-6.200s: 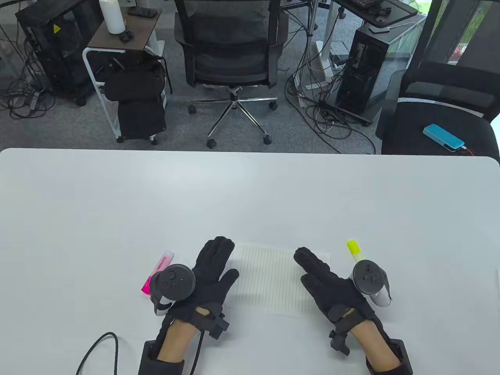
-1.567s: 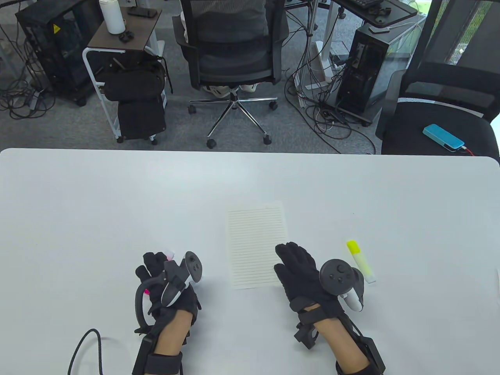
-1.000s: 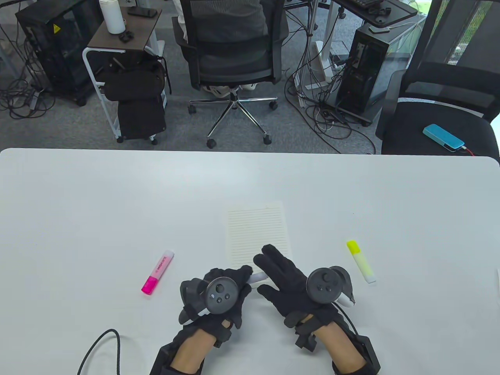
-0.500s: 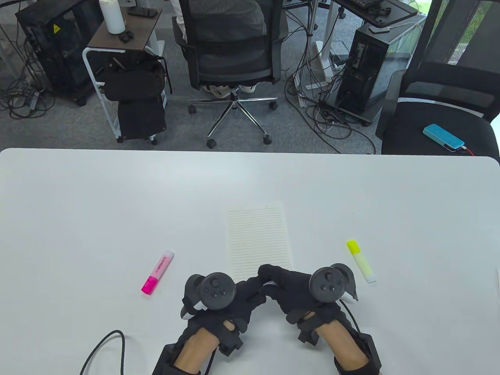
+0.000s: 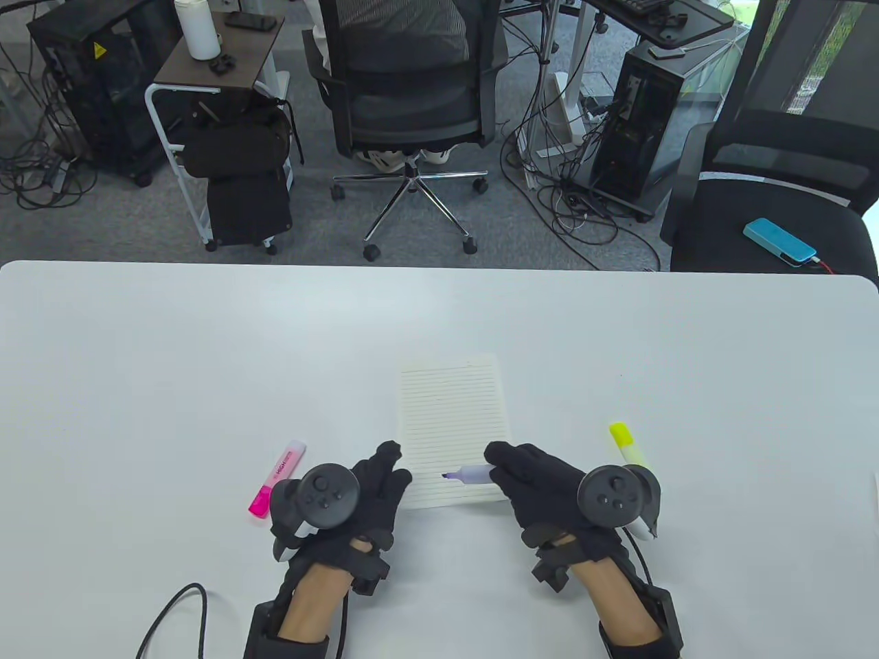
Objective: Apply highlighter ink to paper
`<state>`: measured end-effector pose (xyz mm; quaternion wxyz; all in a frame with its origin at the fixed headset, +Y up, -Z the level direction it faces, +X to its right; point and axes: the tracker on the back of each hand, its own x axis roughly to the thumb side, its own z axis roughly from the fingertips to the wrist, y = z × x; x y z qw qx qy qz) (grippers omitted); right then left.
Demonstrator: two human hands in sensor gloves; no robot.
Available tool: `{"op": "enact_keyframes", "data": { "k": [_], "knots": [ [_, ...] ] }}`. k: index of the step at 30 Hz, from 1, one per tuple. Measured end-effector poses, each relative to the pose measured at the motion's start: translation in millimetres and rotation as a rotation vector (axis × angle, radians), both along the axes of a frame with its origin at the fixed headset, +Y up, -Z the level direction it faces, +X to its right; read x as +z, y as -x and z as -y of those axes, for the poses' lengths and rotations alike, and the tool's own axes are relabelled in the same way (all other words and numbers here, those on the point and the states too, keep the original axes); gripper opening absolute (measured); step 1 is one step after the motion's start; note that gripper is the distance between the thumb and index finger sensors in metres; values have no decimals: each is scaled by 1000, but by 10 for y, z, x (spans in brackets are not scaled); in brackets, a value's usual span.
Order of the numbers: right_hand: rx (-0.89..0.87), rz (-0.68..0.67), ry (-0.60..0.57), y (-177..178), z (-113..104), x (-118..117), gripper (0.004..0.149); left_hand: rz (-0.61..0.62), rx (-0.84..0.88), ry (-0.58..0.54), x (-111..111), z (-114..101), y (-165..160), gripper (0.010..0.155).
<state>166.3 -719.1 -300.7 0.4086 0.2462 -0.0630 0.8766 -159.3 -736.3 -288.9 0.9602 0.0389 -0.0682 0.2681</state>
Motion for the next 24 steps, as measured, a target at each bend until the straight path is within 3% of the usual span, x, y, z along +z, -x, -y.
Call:
{"op": "enact_keyframes", "data": {
  "k": [3,6,17,24],
  "knots": [
    [37,36,27,-27,37,-28,44,-51,-265,149,-44,79,-41,63],
    [82,54,39,-9,73,-39,45,-59,-382,250,-83,160,-79,60],
    [165,38,90,114,201,-59,45,-123,-456,347,-122,251,-62,58],
    [255,96,45,205,194,-40,43,-57,-456,278,-43,176,-247,66]
  ]
}}
